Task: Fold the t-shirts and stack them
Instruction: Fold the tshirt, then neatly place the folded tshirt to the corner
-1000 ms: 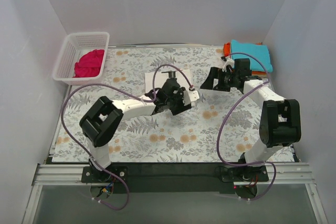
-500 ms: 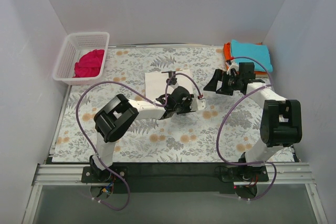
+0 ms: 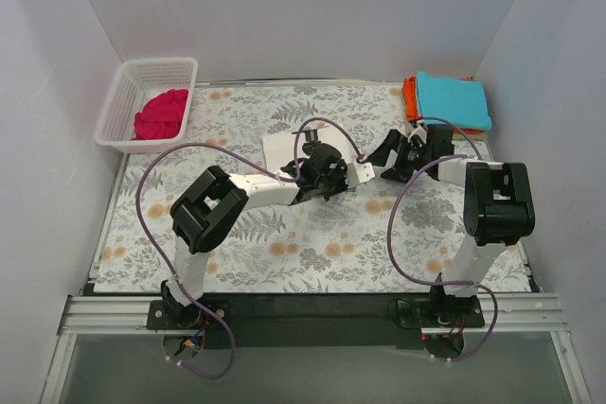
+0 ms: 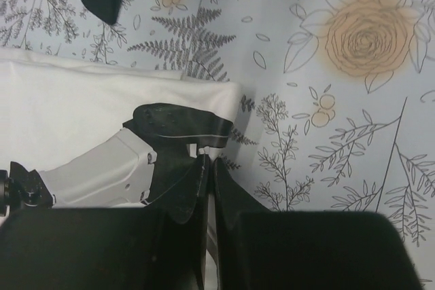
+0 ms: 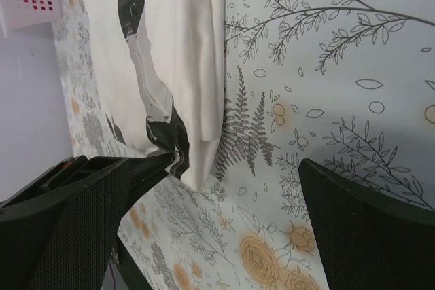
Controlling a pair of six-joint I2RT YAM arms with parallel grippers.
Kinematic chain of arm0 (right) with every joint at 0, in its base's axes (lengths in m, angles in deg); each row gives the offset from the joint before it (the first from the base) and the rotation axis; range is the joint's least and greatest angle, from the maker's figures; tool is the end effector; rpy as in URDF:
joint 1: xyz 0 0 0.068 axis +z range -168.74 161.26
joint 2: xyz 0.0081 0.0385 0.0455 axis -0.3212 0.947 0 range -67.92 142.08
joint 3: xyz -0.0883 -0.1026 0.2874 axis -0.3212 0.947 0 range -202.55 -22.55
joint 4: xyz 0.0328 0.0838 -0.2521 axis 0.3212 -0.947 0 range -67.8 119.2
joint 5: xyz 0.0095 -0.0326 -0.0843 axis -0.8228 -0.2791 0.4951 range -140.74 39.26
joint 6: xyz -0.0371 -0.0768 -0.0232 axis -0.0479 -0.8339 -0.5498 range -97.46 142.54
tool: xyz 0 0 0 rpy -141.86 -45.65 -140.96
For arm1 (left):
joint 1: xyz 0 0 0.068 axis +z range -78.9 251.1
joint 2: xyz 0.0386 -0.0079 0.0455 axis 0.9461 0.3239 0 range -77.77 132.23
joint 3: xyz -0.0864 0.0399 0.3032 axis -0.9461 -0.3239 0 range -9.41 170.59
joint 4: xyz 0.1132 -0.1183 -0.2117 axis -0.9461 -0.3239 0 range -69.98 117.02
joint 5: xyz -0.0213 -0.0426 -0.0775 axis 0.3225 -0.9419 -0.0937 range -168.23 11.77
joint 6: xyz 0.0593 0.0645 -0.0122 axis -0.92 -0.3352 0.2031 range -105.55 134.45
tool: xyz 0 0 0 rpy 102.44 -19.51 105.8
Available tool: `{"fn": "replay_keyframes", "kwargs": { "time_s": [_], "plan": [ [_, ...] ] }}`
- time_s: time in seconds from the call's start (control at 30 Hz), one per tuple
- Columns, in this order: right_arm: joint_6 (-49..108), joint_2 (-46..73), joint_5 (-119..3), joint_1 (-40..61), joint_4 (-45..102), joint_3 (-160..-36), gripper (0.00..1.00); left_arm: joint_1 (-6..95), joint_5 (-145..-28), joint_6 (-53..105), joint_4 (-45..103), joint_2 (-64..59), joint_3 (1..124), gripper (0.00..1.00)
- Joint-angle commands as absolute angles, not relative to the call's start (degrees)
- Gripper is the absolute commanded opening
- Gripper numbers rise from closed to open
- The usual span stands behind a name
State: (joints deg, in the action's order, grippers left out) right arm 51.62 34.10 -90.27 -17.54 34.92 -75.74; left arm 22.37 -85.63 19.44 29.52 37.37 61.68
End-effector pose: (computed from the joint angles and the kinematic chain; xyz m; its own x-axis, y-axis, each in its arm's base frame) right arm 0.3925 0.0582 0.1750 -0.8307 0.3577 -0.4265 -0.0878 0.6724 0.7349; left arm 0.3143 -0.3736 0.1618 -0.5061 0.4460 -0.7382 0.7678 0.6228 -0.1502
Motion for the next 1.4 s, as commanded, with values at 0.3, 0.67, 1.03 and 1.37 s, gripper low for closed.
{"fn": "replay_keyframes", "kwargs": {
  "time_s": [0.3, 0.67, 1.03, 1.37],
  "plan": [
    [74.2, 40.4, -91.3, -12.3, 64.0, -71.1, 0.99, 26.4, -94.0, 29.4, 28.2, 36.5, 69.1, 0.0],
    [81.1, 48.5, -87.5, -7.5, 71.6, -74.4, 0.89, 27.2, -94.4, 33.3, 29.2, 37.1, 70.0, 0.0],
    [80.2, 53.6, -82.6, -5.5, 71.8, -79.7, 0.74, 27.6, -95.0, 35.9, 31.3, 38.2, 70.4, 0.0],
    [62.7, 55.0, -80.9, -4.3, 57.5, -90.2, 0.02, 28.1, -96.2, 39.0, 30.1, 38.2, 72.6, 0.09]
  ]
}}
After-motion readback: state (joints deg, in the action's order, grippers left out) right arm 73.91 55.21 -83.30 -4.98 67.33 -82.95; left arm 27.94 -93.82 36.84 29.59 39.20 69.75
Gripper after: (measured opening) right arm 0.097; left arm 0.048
